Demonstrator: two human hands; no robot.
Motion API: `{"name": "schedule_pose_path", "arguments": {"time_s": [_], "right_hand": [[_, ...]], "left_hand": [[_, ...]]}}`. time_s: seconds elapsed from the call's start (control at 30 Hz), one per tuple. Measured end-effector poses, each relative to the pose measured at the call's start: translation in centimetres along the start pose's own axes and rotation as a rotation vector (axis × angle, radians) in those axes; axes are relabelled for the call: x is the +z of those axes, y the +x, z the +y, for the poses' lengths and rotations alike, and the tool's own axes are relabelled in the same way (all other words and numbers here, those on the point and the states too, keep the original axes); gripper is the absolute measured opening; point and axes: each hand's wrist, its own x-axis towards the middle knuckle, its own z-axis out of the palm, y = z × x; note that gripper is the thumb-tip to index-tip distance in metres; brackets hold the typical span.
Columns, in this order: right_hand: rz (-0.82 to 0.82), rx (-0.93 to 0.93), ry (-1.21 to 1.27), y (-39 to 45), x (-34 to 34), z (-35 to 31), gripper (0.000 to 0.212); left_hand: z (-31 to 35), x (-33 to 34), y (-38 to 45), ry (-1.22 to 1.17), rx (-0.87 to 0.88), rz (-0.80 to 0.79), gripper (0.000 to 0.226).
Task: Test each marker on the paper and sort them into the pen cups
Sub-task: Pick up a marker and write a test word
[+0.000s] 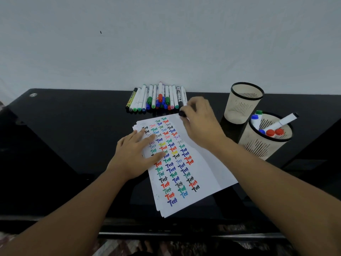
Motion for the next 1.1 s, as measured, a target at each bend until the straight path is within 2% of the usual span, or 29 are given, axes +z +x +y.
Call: {"name": "schedule_pose_path", "arguments": {"time_s": [0.17,0.23,0.37,0.67,0.83,1.1], "right_hand": [[-0.362,-0.145,-0.043,-1.0,-1.4,-2.2,0.041],[-0.447,-0.121,-0.037,-1.5,-1.6,-2.7,0.043],[-0.583,-0.089,0.047,-2.6,-1.2,-3.5,0.030],[-0.587,-0.091,0.037,-2.8,-0.3,-4.2,0.040],[-0.637,-0.061,0.164,-2.6,-0.9,-4.6,0.044],[-0.630,-0.140,-0.051,-2.3,-1.1,-4.5,0.038]], "left_hand": [[0.2,0.0,-0.2,-0.046,0.012,0.062,0.102],[0.0,0.2,-0.2,-0.057,0.032,0.107,0.099],[-0.3,0.6,-0.2,-0.050,0.086,0.181,0.091],[-0.7,1.0,-0.3,-0.057,0.204,0.293,0.073],[-0.5,1.0,-0.4,-0.062,0.214,0.301,0.071],[-0.8,1.1,-0.4,-0.048,0.257,0.320,0.061]]}}
